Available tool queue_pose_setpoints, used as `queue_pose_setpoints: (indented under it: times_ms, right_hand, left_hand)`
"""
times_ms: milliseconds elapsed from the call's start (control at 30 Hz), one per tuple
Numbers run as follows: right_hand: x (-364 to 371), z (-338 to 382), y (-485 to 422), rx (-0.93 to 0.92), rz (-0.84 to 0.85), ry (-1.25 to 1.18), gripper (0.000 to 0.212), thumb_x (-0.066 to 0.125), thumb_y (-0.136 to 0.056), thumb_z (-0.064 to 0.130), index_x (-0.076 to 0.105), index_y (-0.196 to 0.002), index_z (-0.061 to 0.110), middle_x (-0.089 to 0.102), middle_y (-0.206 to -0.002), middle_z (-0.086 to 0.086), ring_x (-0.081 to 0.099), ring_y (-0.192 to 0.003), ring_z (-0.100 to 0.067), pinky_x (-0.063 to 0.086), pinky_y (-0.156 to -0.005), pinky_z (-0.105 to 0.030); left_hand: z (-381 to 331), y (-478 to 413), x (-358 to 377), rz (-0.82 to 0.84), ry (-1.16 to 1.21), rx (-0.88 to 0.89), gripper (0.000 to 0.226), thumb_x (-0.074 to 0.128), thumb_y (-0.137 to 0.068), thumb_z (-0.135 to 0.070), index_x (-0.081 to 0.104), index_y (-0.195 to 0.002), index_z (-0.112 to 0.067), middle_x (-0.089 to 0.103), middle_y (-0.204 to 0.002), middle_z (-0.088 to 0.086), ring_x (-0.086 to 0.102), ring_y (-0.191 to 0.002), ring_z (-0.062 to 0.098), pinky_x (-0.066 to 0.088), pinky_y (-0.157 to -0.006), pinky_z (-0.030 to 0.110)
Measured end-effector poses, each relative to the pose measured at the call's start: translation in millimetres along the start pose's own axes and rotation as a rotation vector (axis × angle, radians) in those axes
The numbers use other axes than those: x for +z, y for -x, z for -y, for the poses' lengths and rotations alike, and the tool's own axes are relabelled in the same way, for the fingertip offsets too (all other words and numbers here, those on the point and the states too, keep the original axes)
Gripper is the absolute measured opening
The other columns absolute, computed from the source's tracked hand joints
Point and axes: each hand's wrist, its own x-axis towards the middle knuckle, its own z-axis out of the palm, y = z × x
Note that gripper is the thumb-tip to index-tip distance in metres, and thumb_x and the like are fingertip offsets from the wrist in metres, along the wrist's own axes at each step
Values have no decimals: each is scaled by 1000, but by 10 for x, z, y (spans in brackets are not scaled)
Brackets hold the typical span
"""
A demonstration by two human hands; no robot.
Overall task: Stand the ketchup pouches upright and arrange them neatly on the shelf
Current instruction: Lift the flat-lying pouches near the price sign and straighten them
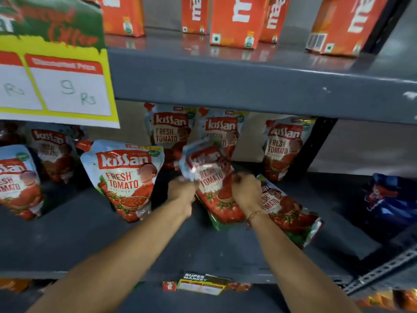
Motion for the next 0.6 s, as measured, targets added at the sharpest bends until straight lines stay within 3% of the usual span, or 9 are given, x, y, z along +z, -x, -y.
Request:
queue_pose_setpoints:
  times_ms: [67, 133, 233, 333, 433, 500, 600]
  right_hand:
    - [-20, 16, -12, -57, -76, -196, 23, 45, -88, 6, 64, -95, -4, 67, -104, -25, 61, -98, -38, 46, -78, -32]
    - [21, -17, 6, -79, -73, -305, 21, 45, -90, 7, 62, -97, -4, 65, -104, -24, 60, -98, -36, 41, -75, -27]
    - [181, -148, 102, -146, 56, -306, 22, 43, -94, 11, 60, -100, -2, 64, -104, -22, 60, -97, -32, 31, -66, -15]
    - [152, -320, 75, -231, 175, -243, 21, 47, -93, 12, 62, -104, 2, 66, -109, -18, 61, -100, -28, 38, -74, -18]
    - [-71, -419, -127, -296, 231, -135, 29, 51, -84, 5, 63, -110, 5, 62, -118, -17, 57, -110, -30, 44, -90, -28]
    - [-220, -556, -292, -254, 218, 121, 38, 50, -84, 13, 57, -120, 6, 56, -128, -17, 52, -118, -33, 41, -99, -35]
    - [-492, -924, -480, 134, 369, 434, 60, 45, -79, 42, 43, -133, 14, 45, -141, -8, 45, -127, -31, 36, -106, -41]
  left_hand:
    - [-98, 70, 29, -39, 12, 245, 6, 64, -84, -6, 66, -90, -8, 70, -93, 10, 63, -90, 25, 50, -83, 35]
    - [-108, 179, 25, -48, 16, 461, 11, 63, -87, -9, 68, -93, -16, 70, -89, -7, 65, -88, 12, 52, -82, 26]
    - [124, 249, -8, -149, -79, 526, 15, 58, -91, -9, 66, -103, -12, 68, -96, -6, 64, -96, 15, 49, -82, 22]
    - [378, 276, 134, -369, -28, 351, 33, 57, -90, -10, 57, -119, 7, 63, -123, 19, 59, -115, 32, 49, -98, 43]
    - [509, 337, 469, -503, 102, -70, 41, 54, -91, -21, 55, -115, 12, 63, -121, 23, 62, -102, 37, 50, -94, 43]
    - [549, 467, 726, -333, 253, -319, 35, 48, -93, -23, 56, -121, -3, 62, -108, 11, 58, -89, 28, 47, -85, 36]
    - [657, 589, 1116, -52, 197, -445, 41, 43, -97, -21, 46, -136, -11, 52, -136, 9, 50, -124, 27, 40, -95, 36]
